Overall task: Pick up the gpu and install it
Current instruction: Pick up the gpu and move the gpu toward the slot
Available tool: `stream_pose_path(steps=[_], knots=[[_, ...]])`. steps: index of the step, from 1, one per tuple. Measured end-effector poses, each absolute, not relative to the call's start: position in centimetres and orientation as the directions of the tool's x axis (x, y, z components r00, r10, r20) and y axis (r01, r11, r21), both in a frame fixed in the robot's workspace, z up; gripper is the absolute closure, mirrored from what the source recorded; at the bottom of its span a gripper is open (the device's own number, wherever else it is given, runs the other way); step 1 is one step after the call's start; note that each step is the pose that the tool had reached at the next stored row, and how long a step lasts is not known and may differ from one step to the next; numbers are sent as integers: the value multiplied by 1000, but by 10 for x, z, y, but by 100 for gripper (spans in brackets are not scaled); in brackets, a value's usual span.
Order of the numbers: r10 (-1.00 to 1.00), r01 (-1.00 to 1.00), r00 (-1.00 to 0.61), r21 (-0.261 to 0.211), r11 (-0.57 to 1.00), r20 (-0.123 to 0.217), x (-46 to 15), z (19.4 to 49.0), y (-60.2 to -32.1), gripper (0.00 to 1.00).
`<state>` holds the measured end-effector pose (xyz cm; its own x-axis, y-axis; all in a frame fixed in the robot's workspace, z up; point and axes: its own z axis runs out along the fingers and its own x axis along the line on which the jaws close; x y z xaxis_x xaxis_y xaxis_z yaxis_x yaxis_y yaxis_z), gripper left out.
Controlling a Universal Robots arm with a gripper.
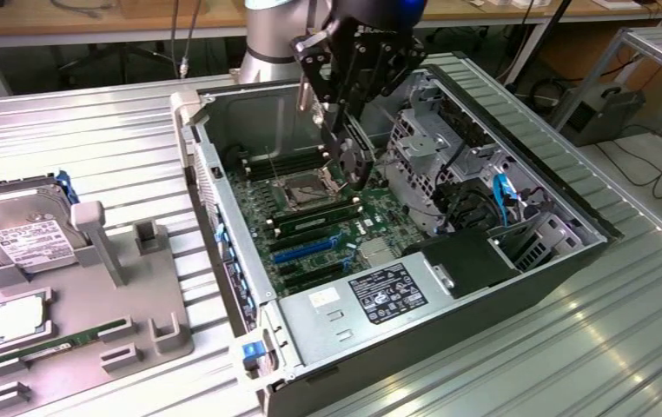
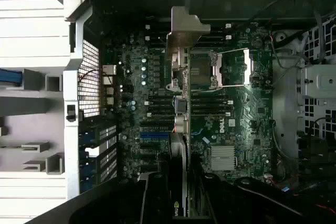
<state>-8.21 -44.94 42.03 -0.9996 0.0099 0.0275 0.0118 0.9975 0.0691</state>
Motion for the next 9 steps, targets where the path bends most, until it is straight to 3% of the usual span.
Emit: stream_pose_path(steps=[9], knots=[[10, 12, -1000, 68, 998, 29, -53, 409, -449, 74]])
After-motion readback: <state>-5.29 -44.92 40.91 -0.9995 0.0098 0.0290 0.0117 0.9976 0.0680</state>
